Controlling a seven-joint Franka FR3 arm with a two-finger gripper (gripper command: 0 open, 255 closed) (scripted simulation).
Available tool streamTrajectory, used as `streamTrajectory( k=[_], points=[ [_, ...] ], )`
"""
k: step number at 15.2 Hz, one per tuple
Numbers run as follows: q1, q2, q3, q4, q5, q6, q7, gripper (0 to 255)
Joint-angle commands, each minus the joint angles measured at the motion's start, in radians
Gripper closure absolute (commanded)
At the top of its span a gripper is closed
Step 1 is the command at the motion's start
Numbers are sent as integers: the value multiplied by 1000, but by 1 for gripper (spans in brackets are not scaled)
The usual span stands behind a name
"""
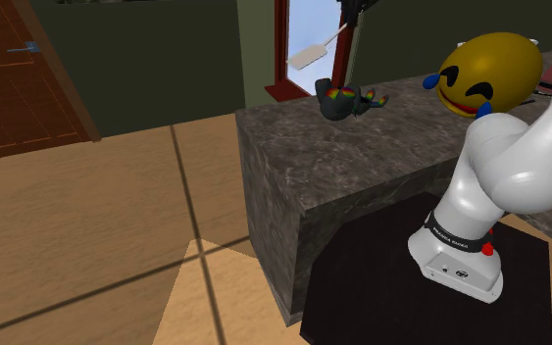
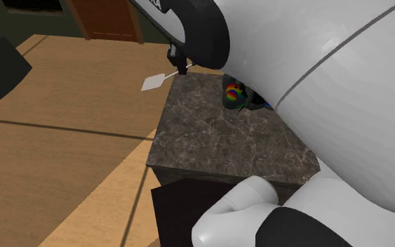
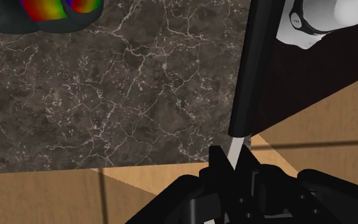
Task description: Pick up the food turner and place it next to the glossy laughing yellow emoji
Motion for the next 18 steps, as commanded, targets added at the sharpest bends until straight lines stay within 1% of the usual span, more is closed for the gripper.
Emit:
streamTrajectory(
  k=[1,9,13,18],
  points=[
    [-6,-19,-11,-2,-9,-15,-18,255],
    [-55,-205,-103,-113,-101,-70,-156,255],
    [-79,-281,-156,-141,-159,-103,-233,255],
    [-107,-358,-228,-151,-239,-144,-338,255]
  ],
)
